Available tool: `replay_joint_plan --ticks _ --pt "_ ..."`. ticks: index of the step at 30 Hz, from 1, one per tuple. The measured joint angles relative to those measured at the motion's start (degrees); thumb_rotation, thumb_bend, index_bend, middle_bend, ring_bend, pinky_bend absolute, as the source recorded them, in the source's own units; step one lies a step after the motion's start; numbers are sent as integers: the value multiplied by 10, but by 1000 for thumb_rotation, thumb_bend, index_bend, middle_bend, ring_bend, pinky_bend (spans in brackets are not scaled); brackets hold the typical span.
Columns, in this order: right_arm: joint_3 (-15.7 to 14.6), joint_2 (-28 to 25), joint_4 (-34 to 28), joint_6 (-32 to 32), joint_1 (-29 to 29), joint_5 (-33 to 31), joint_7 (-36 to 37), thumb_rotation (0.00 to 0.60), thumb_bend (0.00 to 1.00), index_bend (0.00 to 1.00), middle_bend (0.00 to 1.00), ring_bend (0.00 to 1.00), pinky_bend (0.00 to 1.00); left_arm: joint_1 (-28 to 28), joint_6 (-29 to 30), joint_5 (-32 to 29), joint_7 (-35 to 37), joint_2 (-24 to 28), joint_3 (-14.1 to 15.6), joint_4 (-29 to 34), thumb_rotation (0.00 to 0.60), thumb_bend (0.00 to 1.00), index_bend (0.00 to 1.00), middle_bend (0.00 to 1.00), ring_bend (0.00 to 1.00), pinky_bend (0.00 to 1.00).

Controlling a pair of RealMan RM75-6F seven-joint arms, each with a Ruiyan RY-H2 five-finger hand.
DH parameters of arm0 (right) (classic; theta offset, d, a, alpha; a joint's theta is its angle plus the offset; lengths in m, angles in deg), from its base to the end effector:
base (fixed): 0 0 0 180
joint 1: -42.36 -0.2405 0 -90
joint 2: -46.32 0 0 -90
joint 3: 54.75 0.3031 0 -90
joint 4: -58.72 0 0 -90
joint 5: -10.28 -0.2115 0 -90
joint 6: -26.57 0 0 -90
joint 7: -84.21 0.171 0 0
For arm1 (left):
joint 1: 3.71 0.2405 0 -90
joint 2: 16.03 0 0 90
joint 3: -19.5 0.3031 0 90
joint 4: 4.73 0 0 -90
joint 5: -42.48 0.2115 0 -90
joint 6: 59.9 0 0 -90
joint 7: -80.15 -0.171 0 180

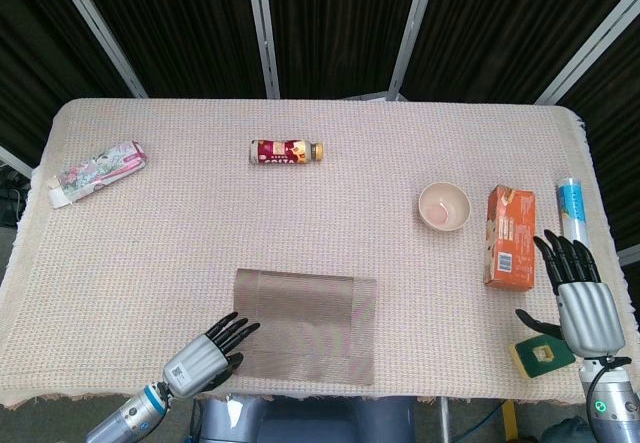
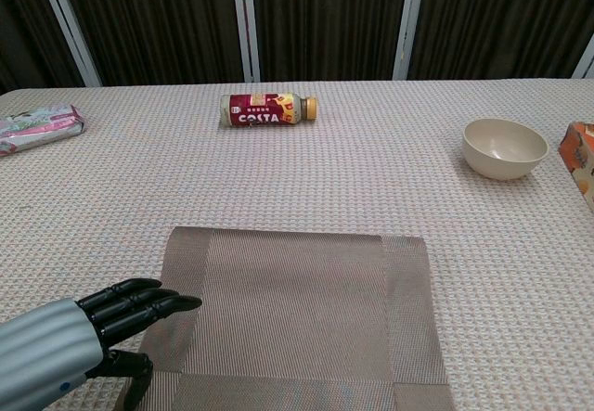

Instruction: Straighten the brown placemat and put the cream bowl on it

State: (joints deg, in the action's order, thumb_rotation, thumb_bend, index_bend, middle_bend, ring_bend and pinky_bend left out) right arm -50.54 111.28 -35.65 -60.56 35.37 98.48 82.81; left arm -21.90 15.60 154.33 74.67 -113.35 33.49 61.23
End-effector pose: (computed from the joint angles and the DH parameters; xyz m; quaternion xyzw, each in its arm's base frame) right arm -0.3265 -0.2278 0.1767 0.5968 -0.3584 0.4327 0.5729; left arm -0.2684 0.1796 -0.0887 -0.8416 -0.2563 -0.3946 0.2652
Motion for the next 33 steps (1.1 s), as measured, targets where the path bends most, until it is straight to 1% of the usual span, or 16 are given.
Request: replay_joint_plan --ticks 5,8,12,15,18,21,24,25,27,28,30,31,33 --pt "1 -1 -1 -1 1 1 2 600 0 0 0 0 0 -1 -2 -5 0 -2 1 1 600 496 616 0 0 0" --pt "1 -2 -2 -1 1 2 2 600 0 0 0 0 0 -2 -3 -8 2 -3 1 2 600 499 659 0 0 0" --pt "2 -3 -3 -3 2 2 2 600 0 0 0 0 0 -6 -5 -14 7 -2 -4 11 600 499 689 0 0 0" --pt "3 -2 -3 -3 3 2 -1 600 0 0 0 0 0 -13 -9 -23 13 0 -14 26 600 501 694 0 0 0" --pt "3 -1 -3 -3 3 2 -5 600 0 0 0 0 0 -23 -19 -38 12 4 -32 55 600 500 694 0 0 0" --pt "5 1 -3 -3 3 0 -9 600 0 0 0 0 0 -39 -39 -65 7 12 -63 102 600 500 696 0 0 0" --pt "7 1 -2 -2 2 -3 -11 600 0 0 0 0 0 -62 -69 -105 -1 21 -112 153 600 518 702 0 0 0" --pt "8 2 -2 -1 2 -5 -11 600 0 0 0 0 0 -73 -83 -124 -6 23 -136 167 600 526 705 0 0 0" --pt "11 2 -1 0 2 -10 -12 600 0 0 0 0 0 -91 -107 -159 -13 27 -174 183 600 529 708 0 0 0" --pt "12 2 -1 1 1 -13 -12 600 0 0 0 0 0 -104 -123 -186 -19 28 -200 191 600 530 710 0 0 0" --pt "14 2 1 2 1 -17 -12 600 0 0 0 0 0 -122 -144 -229 -28 30 -239 199 600 534 712 0 0 0" --pt "14 2 1 3 1 -18 -12 600 0 0 0 0 0 -134 -157 -258 -33 31 -264 202 600 536 712 0 0 0" --pt "14 2 1 4 1 -20 -14 600 0 0 0 0 0 -149 -172 -303 -38 32 -296 203 600 539 713 0 0 0"
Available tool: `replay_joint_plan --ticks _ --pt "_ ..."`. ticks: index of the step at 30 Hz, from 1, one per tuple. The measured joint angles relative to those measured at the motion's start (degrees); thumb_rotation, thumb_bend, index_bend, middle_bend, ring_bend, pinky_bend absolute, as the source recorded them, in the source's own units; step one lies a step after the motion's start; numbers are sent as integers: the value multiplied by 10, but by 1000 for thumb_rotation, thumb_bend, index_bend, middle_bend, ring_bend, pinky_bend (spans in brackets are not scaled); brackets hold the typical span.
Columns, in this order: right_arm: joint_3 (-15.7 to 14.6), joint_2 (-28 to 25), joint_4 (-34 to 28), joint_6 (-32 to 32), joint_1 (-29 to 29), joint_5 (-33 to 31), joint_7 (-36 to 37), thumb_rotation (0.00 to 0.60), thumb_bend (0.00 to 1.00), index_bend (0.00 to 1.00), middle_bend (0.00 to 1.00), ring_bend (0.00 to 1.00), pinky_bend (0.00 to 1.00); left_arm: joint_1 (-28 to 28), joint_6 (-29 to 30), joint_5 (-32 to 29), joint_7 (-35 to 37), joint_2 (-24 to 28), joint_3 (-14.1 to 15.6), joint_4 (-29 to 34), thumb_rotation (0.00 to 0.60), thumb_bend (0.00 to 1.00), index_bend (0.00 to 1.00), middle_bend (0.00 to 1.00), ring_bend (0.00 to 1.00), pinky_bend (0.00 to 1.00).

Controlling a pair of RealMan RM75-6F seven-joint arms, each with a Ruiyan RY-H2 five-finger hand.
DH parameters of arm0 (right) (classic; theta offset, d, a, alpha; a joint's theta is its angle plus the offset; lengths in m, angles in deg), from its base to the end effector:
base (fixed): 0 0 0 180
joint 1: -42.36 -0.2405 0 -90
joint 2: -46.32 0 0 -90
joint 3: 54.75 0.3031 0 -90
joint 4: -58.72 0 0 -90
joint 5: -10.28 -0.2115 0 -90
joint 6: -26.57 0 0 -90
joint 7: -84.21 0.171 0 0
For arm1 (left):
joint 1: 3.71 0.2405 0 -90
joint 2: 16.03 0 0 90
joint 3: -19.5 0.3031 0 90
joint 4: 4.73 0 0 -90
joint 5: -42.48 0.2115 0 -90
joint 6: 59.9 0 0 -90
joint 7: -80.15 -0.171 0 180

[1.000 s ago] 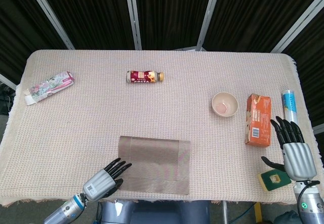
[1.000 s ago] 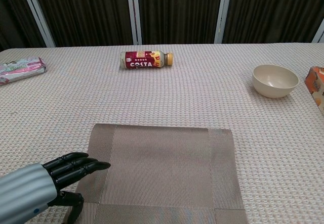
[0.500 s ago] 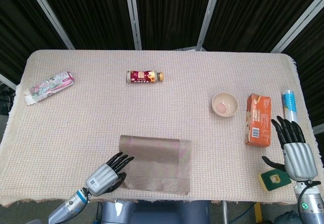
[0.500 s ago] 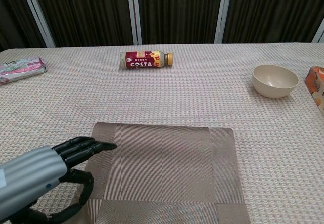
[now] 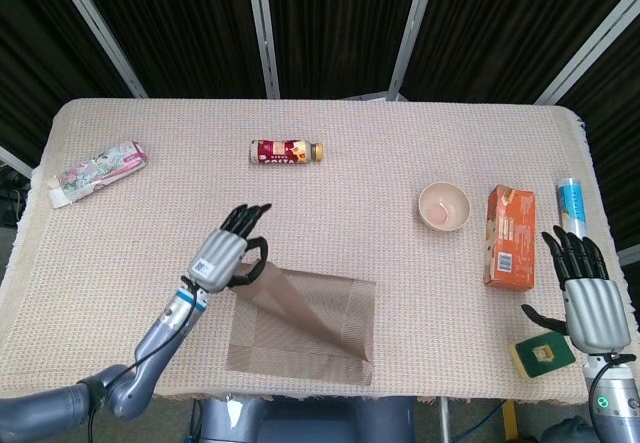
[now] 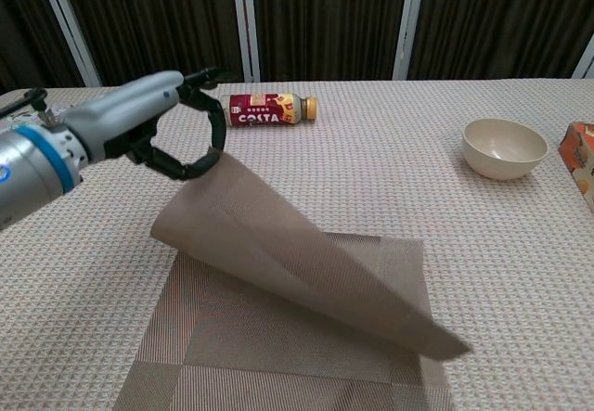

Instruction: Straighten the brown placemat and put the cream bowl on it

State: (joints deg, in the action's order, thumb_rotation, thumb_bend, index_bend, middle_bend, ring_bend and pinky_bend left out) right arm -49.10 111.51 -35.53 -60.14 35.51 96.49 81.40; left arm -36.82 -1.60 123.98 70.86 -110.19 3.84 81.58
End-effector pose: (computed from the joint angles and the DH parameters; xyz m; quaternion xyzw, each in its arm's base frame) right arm -0.3306 -0.2324 0.1806 0.5866 -0.3557 0.4251 0.5905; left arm -0.1524 0.3612 -0.0332 -0.6967 -0.3938 -0.4866 0.3504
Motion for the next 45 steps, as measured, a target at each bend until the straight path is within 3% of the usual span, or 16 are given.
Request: replay_joint_plan --ticks 4,7,15,16,19,20,22,30,37,45 --pt "2 1 0 0 0 -3 -3 600 0 0 0 0 0 -32 -24 -98 -13 3 -65 -17 600 538 713 0 0 0" --pt "2 2 2 2 0 -5 -4 600 0 0 0 0 0 -46 -30 -137 -21 9 -89 -52 600 541 713 0 0 0" --pt "0 8 2 14 -3 -9 -18 600 0 0 0 0 0 -53 -31 -177 -1 15 -97 -150 600 542 682 0 0 0" --pt "-1 9 2 15 -4 -9 -21 600 0 0 0 0 0 -52 -32 -180 7 16 -95 -163 600 496 619 0 0 0" --pt "-2 12 1 17 -4 -9 -28 600 0 0 0 0 0 -47 -35 -187 18 20 -85 -191 600 124 104 0 0 0" --pt "-3 12 1 18 -5 -8 -30 600 0 0 0 0 0 -44 -40 -191 17 24 -78 -198 600 35 6 0 0 0" --pt "-4 13 2 19 -5 -7 -33 600 0 0 0 0 0 -39 -49 -200 8 35 -68 -199 600 0 0 0 0 0" --pt "-22 18 11 36 -16 29 -40 600 0 36 0 0 0 5 -12 -206 -18 88 -40 -148 600 0 0 0 0 0" --pt "-46 23 27 89 -67 119 -44 600 0 126 0 0 0 77 75 -182 -51 172 -1 -18 600 0 0 0 0 0" --pt "-47 53 41 193 -160 158 -48 600 0 179 37 0 0 168 180 -153 -81 260 53 109 600 0 0 0 0 0"
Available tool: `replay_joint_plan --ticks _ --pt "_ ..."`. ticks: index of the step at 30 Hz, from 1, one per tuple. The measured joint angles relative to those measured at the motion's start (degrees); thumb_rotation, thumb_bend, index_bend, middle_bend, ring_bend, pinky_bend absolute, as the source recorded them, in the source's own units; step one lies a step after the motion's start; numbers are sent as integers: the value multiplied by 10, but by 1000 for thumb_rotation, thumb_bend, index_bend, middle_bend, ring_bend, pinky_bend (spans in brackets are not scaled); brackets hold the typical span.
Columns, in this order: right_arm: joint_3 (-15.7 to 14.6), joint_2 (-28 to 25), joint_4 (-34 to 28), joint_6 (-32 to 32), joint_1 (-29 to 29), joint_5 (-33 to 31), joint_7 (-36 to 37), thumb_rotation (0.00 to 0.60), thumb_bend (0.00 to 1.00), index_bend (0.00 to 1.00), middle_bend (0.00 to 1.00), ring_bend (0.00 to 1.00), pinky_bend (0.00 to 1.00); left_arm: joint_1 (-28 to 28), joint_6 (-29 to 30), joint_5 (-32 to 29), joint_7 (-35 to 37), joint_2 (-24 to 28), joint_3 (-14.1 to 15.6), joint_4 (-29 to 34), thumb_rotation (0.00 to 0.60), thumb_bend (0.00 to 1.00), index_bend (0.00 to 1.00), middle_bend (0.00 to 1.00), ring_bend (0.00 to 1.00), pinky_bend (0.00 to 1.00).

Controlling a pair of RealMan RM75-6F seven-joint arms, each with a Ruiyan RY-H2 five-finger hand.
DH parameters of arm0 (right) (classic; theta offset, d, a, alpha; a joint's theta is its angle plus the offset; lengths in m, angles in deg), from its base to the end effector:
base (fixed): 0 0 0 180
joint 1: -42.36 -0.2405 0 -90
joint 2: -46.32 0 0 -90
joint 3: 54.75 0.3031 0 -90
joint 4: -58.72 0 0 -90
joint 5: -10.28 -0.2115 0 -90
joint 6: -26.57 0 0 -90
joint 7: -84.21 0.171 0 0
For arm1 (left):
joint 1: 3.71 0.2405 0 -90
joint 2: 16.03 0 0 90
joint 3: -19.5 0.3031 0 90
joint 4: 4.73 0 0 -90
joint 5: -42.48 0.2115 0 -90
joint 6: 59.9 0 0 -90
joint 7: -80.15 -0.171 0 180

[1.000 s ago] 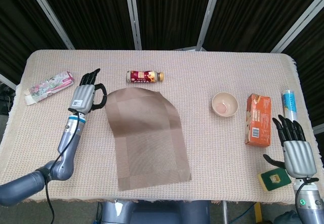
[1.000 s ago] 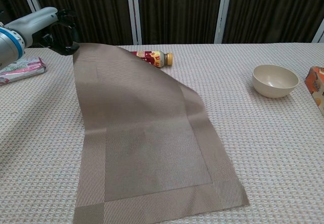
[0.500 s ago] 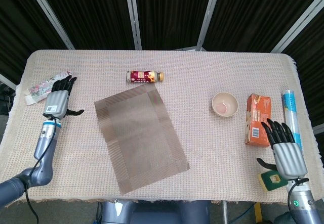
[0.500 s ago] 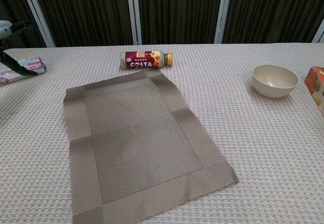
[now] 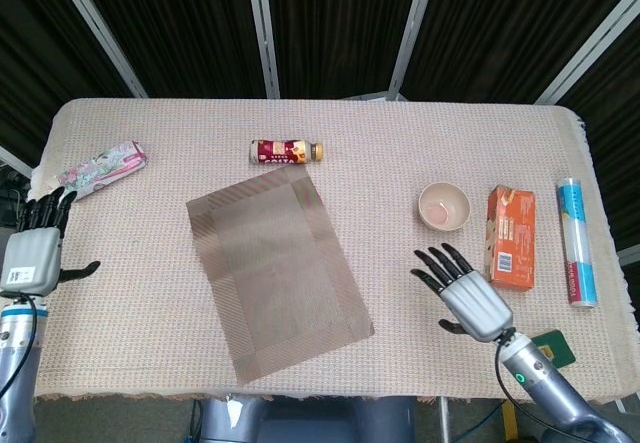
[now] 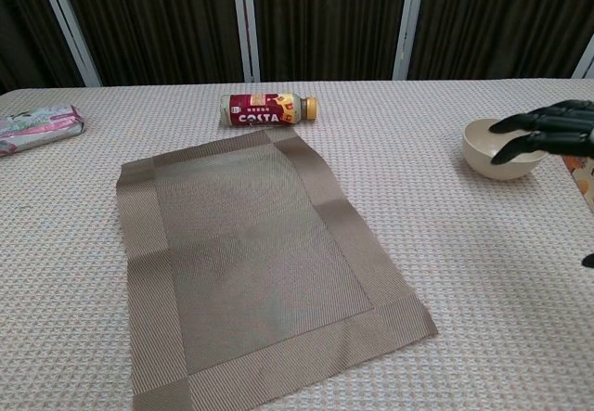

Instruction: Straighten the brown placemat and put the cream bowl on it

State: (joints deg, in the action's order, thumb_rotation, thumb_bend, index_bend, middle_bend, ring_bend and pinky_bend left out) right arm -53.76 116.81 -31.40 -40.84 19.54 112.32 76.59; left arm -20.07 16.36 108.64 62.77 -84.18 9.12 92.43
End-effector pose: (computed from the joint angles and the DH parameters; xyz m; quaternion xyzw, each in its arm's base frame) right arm -0.2570 -0.2808 0.0719 0.8018 -0.2507 0.3762 0.3907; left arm -0.3271 0.3003 0.1558 -0.5762 -0.3957 -0.3421 0.6280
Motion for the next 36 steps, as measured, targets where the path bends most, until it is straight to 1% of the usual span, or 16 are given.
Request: replay_joint_plan --ticks 2,6,10,13,17,22,33,36 --pt "-2 11 0 28 -18 4 0 600 0 183 39 0 0 11 14 10 -4 6 10 11 600 0 0 0 0 0" --pt "-6 49 6 79 -51 9 -13 600 1 198 44 0 0 21 23 28 7 10 21 16 600 0 0 0 0 0" --pt "-8 89 21 103 -67 9 -35 600 24 219 47 0 0 26 32 42 14 12 26 11 600 0 0 0 0 0" --pt "-8 120 44 115 -78 8 -53 600 26 223 47 0 0 27 34 49 21 12 27 8 600 0 0 0 0 0" --pt "-11 153 68 128 -87 0 -67 600 27 223 47 0 0 26 28 48 25 12 27 4 600 0 0 0 0 0" --pt "-16 171 73 129 -92 -4 -79 600 28 224 47 0 0 23 21 43 29 11 24 -2 600 0 0 0 0 0" --pt "-8 212 91 137 -104 -26 -126 600 31 226 47 0 0 24 17 43 39 16 24 0 600 0 0 0 0 0" --pt "-6 222 97 136 -108 -31 -137 600 45 226 47 0 0 23 14 42 42 17 24 -1 600 0 0 0 0 0"
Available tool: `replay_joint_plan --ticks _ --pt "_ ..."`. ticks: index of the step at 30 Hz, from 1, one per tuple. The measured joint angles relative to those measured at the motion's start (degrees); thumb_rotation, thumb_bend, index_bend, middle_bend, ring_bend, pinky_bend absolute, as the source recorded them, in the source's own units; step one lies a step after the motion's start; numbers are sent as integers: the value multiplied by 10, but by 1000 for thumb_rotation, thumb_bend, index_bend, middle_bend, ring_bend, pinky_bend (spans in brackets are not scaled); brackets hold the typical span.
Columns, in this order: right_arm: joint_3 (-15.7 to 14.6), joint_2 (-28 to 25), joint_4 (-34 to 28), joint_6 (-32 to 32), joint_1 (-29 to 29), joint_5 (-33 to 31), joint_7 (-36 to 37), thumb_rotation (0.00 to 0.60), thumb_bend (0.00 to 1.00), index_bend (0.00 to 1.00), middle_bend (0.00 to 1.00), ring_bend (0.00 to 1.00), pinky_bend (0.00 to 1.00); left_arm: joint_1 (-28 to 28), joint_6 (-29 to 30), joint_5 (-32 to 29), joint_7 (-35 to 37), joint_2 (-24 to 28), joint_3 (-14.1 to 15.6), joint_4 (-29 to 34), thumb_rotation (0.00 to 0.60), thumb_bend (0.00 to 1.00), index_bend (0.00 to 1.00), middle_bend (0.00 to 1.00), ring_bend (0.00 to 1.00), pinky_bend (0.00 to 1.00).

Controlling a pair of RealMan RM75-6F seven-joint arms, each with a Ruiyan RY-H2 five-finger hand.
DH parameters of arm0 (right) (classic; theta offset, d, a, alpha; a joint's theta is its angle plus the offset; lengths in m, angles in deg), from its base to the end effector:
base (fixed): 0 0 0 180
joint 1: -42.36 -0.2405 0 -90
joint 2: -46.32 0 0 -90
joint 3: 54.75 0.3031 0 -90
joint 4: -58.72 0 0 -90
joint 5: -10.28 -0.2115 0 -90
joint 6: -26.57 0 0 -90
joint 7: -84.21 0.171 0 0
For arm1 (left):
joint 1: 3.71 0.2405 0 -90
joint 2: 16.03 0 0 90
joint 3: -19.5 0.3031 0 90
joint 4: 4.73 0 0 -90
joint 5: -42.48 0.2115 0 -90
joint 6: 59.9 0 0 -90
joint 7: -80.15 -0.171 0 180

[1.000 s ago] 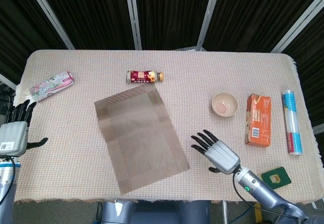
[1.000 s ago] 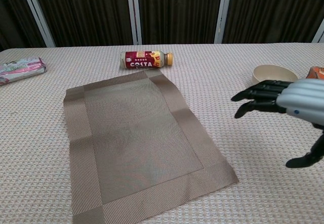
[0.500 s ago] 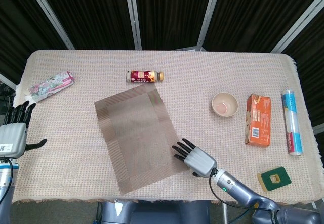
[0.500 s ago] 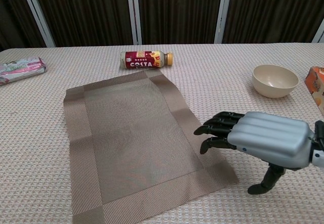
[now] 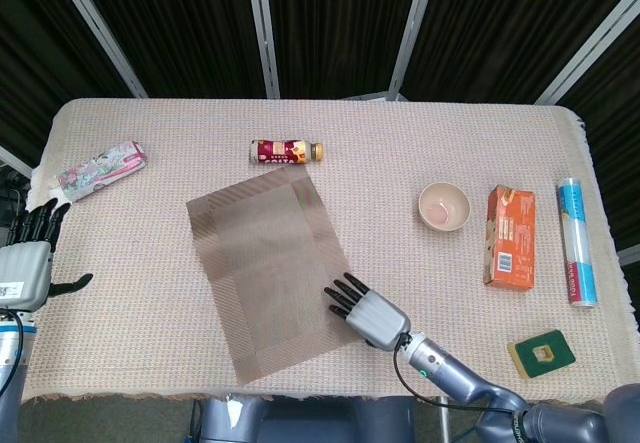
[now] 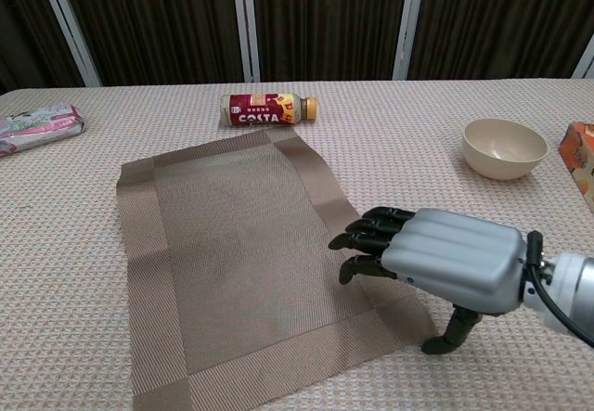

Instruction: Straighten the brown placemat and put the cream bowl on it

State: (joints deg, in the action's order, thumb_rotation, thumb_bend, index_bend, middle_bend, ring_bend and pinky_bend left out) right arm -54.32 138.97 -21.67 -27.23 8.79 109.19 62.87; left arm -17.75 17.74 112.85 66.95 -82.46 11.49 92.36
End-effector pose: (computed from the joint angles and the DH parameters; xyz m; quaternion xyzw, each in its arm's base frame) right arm -0.1895 -0.2922 -0.0853 0.8757 -0.1759 0.3377 0.2971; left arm -0.3342 0.2805 0.1621 -0.5819 -0.3969 -0.3493 0.6179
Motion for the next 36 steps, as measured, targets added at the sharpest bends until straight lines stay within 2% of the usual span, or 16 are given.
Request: replay_joint_plan --ticks 13,29,33,36 --pt "7 6 -4 -12 -8 -20 4 600 264 262 55 0 0 1 -3 0 9 6 0 2 600 0 0 0 0 0" --pt "-12 4 30 -15 -20 -15 9 600 341 324 64 0 0 2 -4 7 15 10 3 5 600 0 0 0 0 0" --pt "-15 6 37 -17 -22 -16 11 600 359 391 77 0 0 2 -5 8 15 10 3 5 600 0 0 0 0 0" --pt "-16 7 39 -20 -22 -17 19 600 381 482 95 0 0 2 -5 8 16 10 3 5 600 0 0 0 0 0"
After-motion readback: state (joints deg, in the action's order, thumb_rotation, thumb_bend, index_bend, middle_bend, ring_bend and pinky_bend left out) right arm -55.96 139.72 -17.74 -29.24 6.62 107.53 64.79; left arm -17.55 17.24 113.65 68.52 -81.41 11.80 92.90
